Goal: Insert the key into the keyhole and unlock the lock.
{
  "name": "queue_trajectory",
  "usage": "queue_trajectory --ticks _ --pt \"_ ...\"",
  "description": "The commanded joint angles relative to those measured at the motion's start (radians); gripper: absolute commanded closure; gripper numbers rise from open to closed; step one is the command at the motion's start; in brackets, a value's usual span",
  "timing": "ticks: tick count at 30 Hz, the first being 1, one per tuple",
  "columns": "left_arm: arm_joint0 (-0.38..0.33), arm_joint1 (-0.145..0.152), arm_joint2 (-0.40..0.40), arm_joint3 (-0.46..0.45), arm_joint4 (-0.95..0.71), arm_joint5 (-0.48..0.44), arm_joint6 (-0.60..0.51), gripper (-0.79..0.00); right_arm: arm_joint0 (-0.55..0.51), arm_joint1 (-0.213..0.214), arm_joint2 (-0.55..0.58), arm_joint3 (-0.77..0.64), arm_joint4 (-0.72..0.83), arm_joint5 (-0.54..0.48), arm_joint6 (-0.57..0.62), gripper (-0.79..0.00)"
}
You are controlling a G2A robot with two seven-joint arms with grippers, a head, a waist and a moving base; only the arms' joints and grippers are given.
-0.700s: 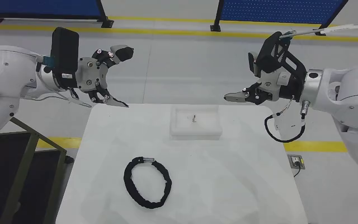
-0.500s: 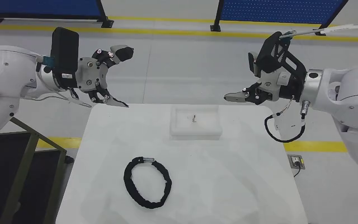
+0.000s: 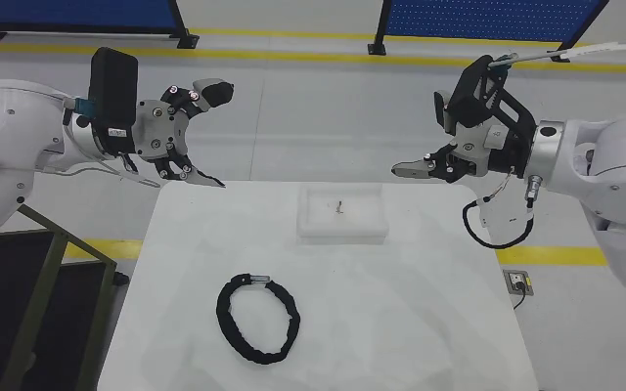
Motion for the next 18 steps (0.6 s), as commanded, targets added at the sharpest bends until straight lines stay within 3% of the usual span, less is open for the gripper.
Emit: queue_trajectory --ticks 1,11,18 --pt "0.000 0.000 0.000 0.000 0.000 0.000 0.000 -0.785 0.000 0.000 0.000 0.000 0.000 0.000 0.000 -0.784" --pt "0.000 0.000 0.000 0.000 0.000 0.000 0.000 -0.785 -0.060 -0.006 -0.037 0.015 -0.050 0.014 -0.061 -0.785" --pt "0.000 0.000 0.000 0.000 0.000 0.000 0.000 -0.785 -0.074 -0.033 -0.149 0.108 -0.033 -0.010 -0.061 -0.785"
